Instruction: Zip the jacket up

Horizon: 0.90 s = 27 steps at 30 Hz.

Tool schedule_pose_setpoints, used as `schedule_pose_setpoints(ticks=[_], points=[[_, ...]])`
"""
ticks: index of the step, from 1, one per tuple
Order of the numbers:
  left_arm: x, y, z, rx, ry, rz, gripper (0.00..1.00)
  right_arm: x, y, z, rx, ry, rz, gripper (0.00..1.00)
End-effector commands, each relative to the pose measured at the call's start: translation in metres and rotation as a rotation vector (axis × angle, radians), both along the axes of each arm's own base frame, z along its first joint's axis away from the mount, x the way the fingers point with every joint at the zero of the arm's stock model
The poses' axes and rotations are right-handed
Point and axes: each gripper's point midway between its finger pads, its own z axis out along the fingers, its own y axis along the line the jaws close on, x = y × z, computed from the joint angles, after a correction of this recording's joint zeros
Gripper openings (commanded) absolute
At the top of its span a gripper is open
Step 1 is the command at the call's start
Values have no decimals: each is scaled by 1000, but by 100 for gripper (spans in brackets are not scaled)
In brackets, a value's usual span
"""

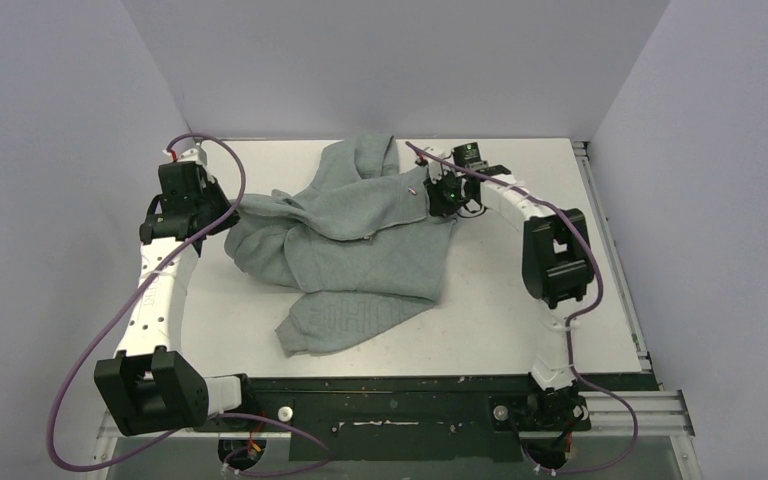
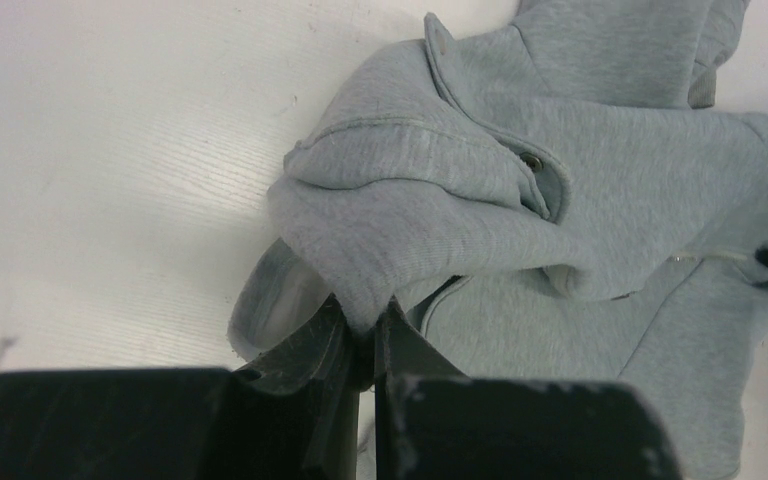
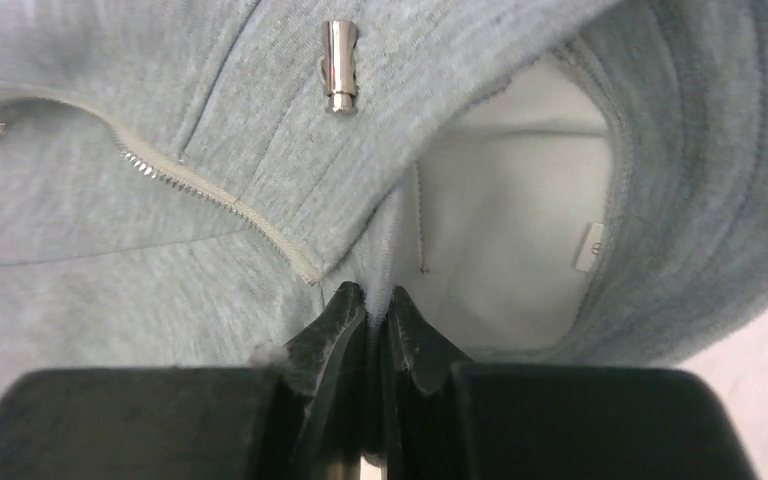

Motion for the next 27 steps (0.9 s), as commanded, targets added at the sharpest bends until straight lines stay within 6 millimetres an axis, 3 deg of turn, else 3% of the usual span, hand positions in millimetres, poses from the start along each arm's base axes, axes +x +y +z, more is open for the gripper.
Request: schedule_pose_setpoints(ticks=[1, 4, 10, 13, 15, 19, 21, 23, 27], points=[[17, 4, 37, 24, -111, -21, 0, -33, -5, 72, 130, -40, -224, 0], [16, 3, 37, 27, -112, -26, 0, -65, -30, 65, 147, 14, -400, 0], [10, 17, 30, 77, -88, 34, 0, -114, -104, 42, 214, 38, -759, 0], [8, 25, 27, 88, -75, 75, 0, -132, -122, 34, 253, 53, -862, 0], [8, 24, 26, 81, -75, 74, 0, -143, -124, 26, 266, 79, -880, 2], [10, 9, 21, 23, -92, 6, 0, -147, -113, 26, 290, 118, -821, 18], [10, 0, 17, -10, -92, -29, 0, -143, -107, 38, 313, 105, -782, 26], [8, -5, 11, -29, -82, -50, 0, -139, -101, 54, 332, 88, -731, 41], [3, -7, 3, -37, -74, -56, 0, -129, -86, 97, 383, 30, -603, 57]])
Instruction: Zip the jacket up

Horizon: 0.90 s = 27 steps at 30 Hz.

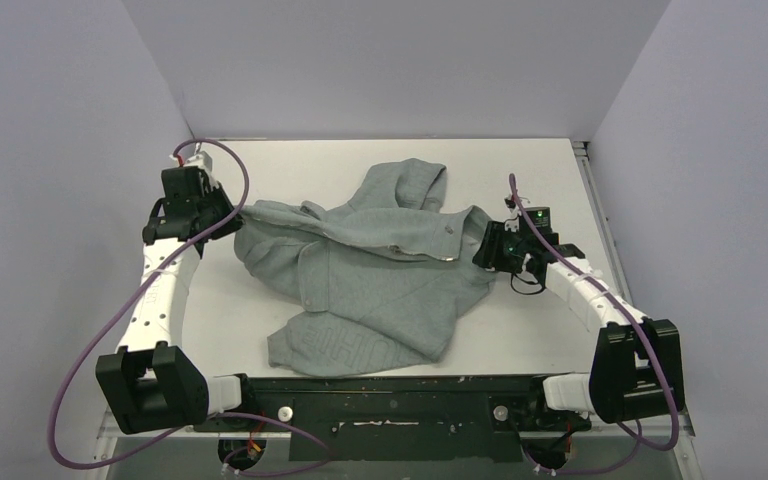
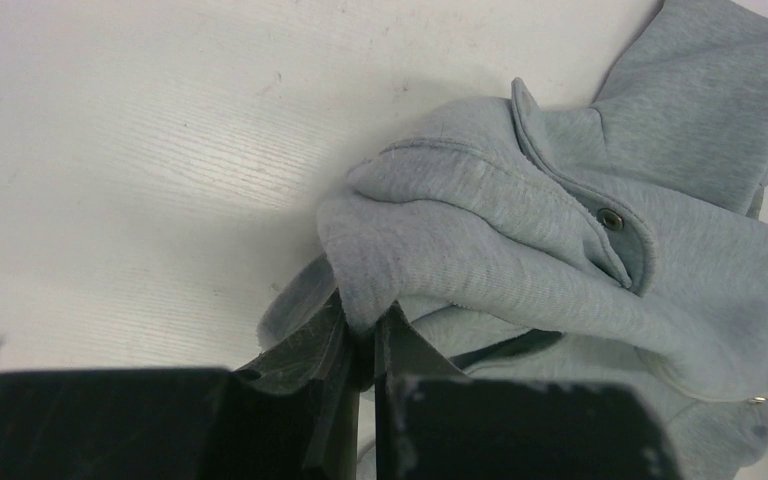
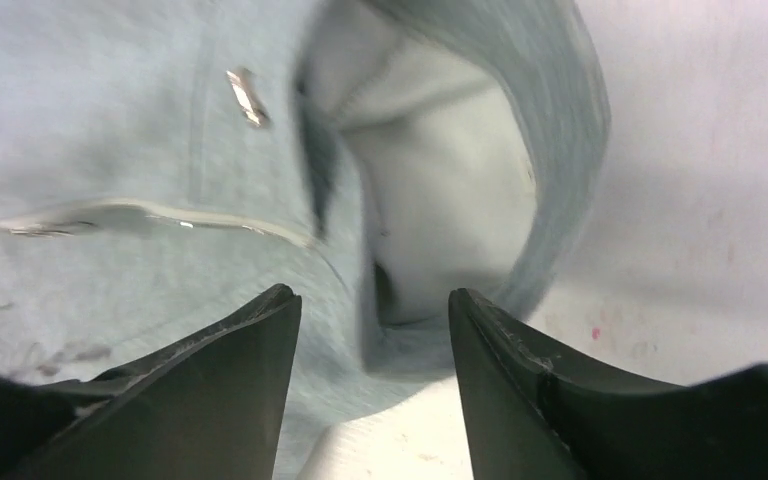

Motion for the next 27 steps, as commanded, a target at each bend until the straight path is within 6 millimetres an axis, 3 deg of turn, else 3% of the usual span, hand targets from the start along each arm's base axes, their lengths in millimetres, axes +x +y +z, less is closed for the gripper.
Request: schedule_pose_setpoints(ticks=[1, 4, 6, 16, 27], points=[[5, -1, 20, -12, -104, -9, 0, 29, 17, 80, 58, -216, 113, 59], [4, -2, 17, -18, -98, -12, 0, 34, 27, 106, 112, -258, 145, 60], [4, -3, 15, -23, -97, -13, 0, 34, 37, 109, 168, -244, 169, 59], [2, -3, 15, -22, -95, -14, 0, 46, 45, 41, 193, -120, 168, 58], [2, -2, 16, -17, -93, -13, 0, 74, 61, 24, 250, -152, 202, 46]])
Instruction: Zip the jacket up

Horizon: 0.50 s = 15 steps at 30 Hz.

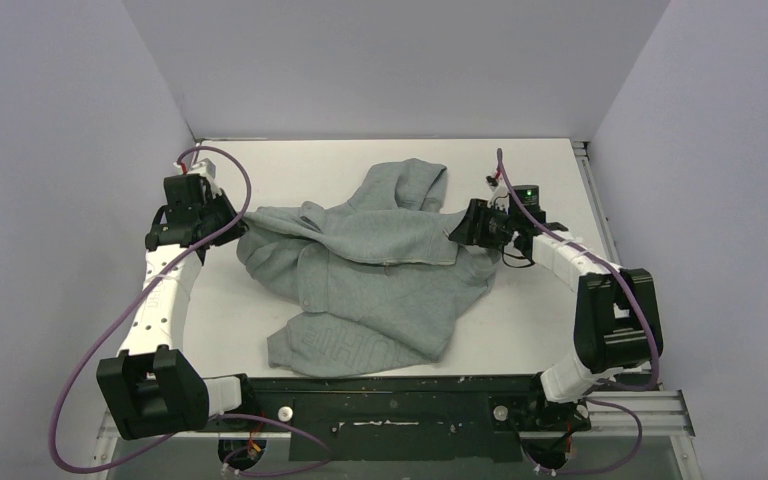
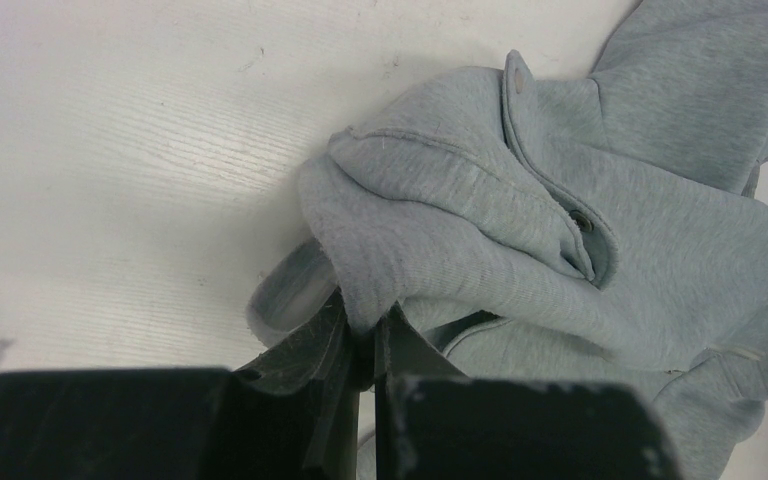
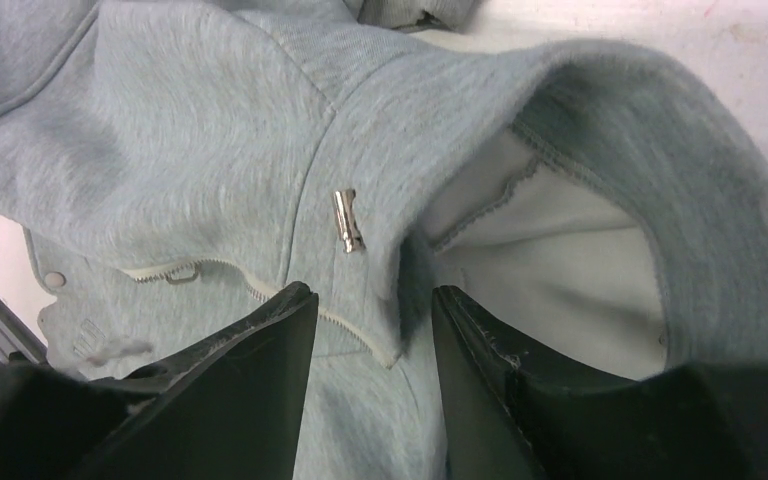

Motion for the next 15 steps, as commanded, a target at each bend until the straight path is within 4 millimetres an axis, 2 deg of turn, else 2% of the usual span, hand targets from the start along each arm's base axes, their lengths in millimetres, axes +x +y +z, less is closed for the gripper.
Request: schedule_pose_setpoints(ticks=[1, 4, 8, 11, 15], points=[[9, 3, 26, 6, -97, 8, 0, 26, 14, 18, 48, -107, 30, 45], [8, 4, 26, 8, -98, 9, 0, 27, 18, 11, 46, -87, 38, 41], [8, 4, 27, 9, -99, 11, 0, 32, 27, 21, 81, -134, 52, 28], [9, 4, 27, 9, -99, 12, 0, 37, 31, 38, 92, -193, 55, 14], [9, 5, 27, 14, -97, 11, 0, 45, 30, 69, 83, -284, 41, 0]])
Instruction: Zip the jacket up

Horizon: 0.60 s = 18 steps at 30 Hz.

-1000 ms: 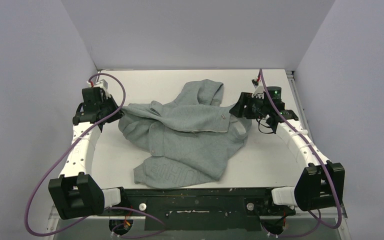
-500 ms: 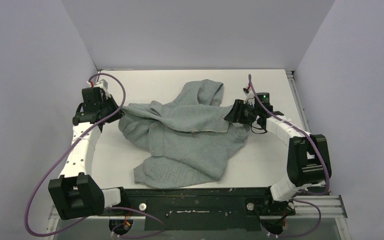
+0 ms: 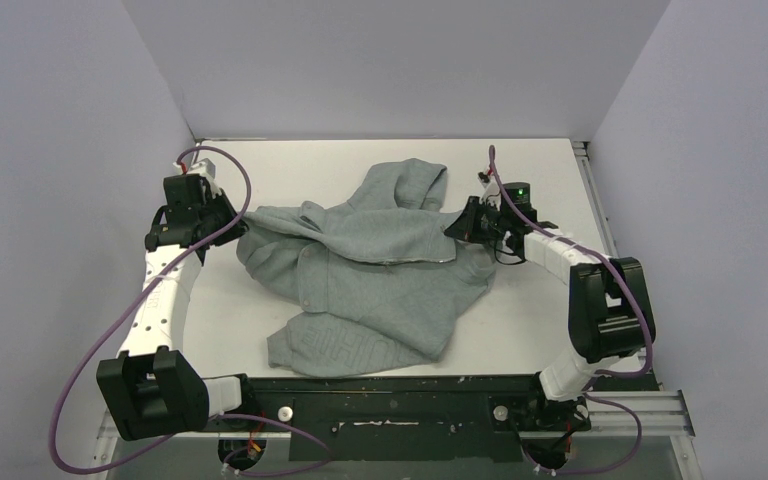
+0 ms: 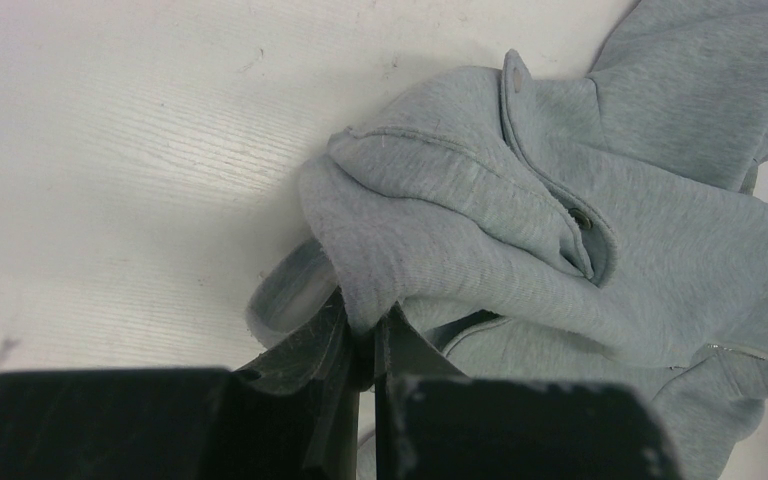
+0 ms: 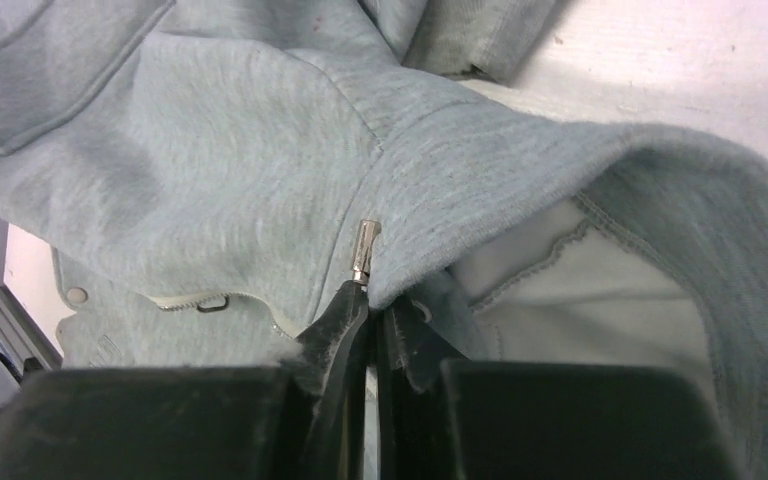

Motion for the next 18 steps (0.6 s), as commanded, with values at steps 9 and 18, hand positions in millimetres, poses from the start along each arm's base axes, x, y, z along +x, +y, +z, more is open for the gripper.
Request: schedule_pose_setpoints(ticks=[9, 18], points=[[11, 5, 27, 14, -95, 13, 0, 59, 10, 111, 33, -321, -9, 0], [11, 7, 27, 22, -92, 20, 0, 94, 9, 94, -16, -346, -17, 0]])
